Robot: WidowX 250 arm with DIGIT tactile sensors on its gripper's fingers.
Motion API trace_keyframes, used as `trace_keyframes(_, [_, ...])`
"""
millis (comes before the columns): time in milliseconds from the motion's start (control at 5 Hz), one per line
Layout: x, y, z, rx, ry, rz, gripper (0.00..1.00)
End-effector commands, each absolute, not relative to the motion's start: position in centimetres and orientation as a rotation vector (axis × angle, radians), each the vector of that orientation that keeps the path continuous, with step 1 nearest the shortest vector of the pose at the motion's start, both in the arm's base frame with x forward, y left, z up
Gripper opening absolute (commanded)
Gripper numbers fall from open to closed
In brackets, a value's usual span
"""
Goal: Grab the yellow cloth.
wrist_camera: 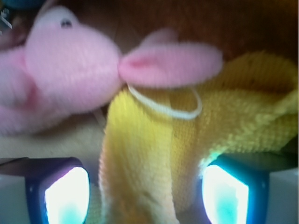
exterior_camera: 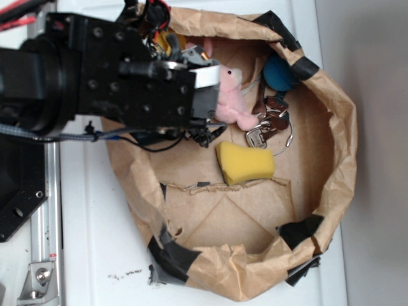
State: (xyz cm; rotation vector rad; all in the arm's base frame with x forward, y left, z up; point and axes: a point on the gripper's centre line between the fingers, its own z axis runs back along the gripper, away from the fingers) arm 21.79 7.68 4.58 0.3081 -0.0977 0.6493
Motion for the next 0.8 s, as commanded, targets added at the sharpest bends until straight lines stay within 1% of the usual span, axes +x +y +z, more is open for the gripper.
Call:
trace_keyframes(0, [19.9, 11.3, 5.9, 0.305, -0.123, 0.698, 1.00])
trace_keyframes(200, [19.8, 12.0, 4.0, 0.292, -0.090, 0.661, 0.83])
trace_keyframes(400, [19.9, 11.9, 3.9, 0.247, -0.113, 0.576, 0.00])
trace_keyframes(600, [20.1, 11.9, 4.8, 0.205, -0.141, 0.498, 0.00])
